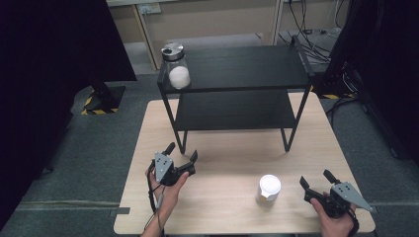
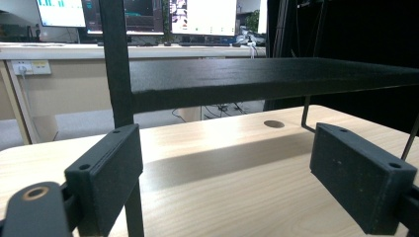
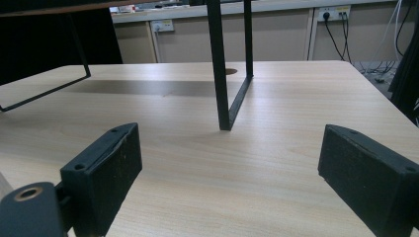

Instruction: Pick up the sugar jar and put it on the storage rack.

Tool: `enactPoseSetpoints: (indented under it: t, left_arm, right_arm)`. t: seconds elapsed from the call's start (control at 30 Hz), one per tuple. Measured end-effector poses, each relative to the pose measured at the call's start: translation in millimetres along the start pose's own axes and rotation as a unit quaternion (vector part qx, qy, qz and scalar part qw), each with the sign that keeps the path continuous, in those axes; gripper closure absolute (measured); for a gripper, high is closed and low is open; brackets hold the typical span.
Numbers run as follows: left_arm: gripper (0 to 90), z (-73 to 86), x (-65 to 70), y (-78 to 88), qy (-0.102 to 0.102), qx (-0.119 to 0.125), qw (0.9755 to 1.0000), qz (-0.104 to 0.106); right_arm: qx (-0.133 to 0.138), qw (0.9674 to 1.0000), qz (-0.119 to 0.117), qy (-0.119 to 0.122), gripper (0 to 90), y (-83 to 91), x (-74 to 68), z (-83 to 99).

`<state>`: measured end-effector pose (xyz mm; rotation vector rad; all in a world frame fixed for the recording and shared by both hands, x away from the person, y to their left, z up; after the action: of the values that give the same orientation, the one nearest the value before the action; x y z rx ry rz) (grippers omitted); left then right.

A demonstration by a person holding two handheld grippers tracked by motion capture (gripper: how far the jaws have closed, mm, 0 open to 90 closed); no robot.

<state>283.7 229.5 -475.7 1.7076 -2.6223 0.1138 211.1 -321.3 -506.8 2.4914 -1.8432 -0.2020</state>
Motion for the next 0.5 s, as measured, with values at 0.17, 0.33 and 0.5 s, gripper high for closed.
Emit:
enactPoseSetpoints:
  t: [0.17, 0.33, 0.5]
  left_arm:
    - [11.9, 6.8, -2.2, 0.9, 0.004, -0.011, 0.9999, 0.0]
    - [11.9, 11.9, -4.8, 1.4, 0.013, -0.016, 0.9998, 0.003]
    - [11.8, 18.0, -4.7, 0.8, 0.018, -0.021, 0.9995, 0.011]
  right_arm:
    - [0.0, 1.0, -0.001, 0.0, 9.8, 0.0, 0.2, 0.0]
    - [-0.001, 1.0, -0.001, 0.0, 9.8, -0.2, 0.1, -0.3]
    - [-0.001, 1.0, -0.001, 0.001, 9.9, -0.2, 0.2, -0.3]
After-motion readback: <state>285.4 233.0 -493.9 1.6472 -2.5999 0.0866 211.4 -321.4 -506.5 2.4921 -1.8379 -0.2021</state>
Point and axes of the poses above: each handheld gripper's, and its own axes: y roughly backward along the jaws, z roughly out of its underside, x roughly to its right, the point moved 5 cm from there along -y, roughly forward along the jaws, and after that the axes turned 5 degrees about x, right-handed, at the moved point
